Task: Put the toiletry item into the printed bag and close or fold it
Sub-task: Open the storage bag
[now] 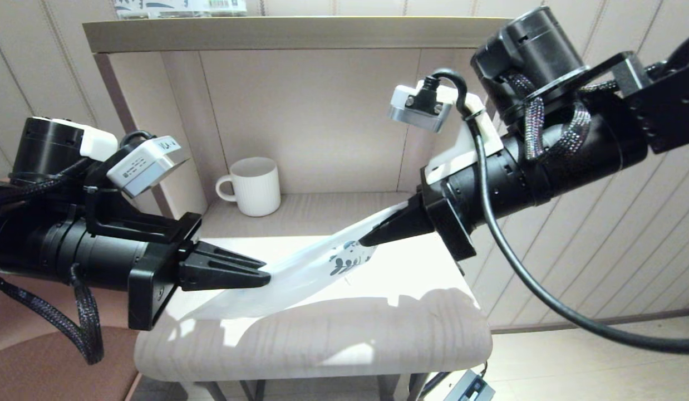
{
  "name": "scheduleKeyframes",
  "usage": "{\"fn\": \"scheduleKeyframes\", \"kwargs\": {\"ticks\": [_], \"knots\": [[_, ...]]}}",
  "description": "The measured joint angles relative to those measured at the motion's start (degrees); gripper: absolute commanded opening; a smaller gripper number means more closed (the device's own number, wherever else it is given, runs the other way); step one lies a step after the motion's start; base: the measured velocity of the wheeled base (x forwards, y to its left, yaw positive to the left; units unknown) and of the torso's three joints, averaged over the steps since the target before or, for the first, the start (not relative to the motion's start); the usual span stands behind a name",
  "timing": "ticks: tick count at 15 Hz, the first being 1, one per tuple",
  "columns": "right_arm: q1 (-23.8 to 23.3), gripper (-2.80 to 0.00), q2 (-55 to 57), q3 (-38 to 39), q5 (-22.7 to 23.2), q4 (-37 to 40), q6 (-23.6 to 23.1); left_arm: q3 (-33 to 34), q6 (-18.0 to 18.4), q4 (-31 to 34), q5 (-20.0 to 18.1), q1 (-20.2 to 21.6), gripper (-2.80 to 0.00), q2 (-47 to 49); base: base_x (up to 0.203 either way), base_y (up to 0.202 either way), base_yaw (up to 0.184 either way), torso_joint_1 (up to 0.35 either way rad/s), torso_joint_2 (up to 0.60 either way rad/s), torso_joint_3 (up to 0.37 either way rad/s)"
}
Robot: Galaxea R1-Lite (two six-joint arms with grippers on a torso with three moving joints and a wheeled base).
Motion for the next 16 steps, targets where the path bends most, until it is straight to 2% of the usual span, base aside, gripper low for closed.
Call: {"fn": "scheduleKeyframes", "kwargs": {"ticks": [16], "knots": [[-6.1,-2.80,-3.5,-0.1,1.4,0.0,-0.1,3.3,3.0,0.0,-0.1,2.6,-2.80,-2.3,0.000,0.000,0.000,0.000,0.00,0.000]]}}
